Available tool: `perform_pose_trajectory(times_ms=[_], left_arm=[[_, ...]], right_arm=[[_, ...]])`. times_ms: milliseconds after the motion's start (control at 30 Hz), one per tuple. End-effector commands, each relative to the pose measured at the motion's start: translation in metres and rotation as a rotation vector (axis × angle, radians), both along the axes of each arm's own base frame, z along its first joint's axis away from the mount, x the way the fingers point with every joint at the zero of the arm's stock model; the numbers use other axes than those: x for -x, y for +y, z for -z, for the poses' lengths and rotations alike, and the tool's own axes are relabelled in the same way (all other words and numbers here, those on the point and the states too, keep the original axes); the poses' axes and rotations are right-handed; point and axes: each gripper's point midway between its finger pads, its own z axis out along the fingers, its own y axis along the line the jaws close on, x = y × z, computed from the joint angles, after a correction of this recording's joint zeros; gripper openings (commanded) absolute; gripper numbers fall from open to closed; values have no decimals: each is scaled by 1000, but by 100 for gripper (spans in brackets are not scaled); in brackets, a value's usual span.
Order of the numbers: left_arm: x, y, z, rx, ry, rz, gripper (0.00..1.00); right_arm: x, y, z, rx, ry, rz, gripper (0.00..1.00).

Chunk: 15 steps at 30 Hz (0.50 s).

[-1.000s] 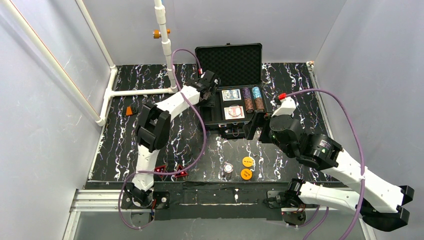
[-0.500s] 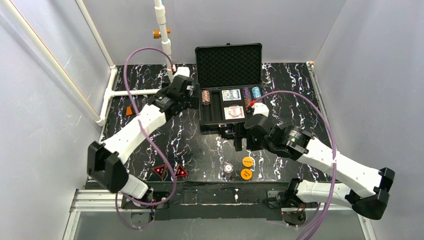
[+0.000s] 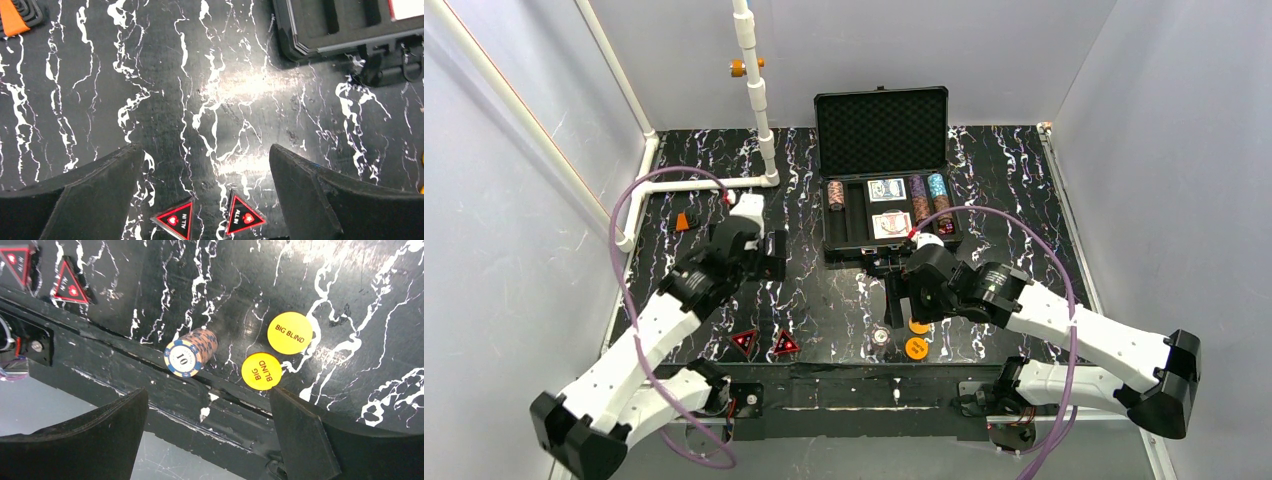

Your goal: Pack up texas hold em set

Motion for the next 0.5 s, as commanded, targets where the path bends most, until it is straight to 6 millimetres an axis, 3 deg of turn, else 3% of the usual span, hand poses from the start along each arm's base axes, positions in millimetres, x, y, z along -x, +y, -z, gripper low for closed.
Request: perform_pose_trajectory(times_ms=[0, 167, 467], left_arm=[[32, 8, 9, 50, 17, 35, 98], [50, 21, 9, 34, 15, 38, 98], [47, 22, 5, 26, -8, 42, 98]], right_arm=[[9, 5, 9, -21, 38, -35, 98], [13, 7, 19, -13, 73, -37, 98], [11, 19, 31, 13, 91, -11, 98]])
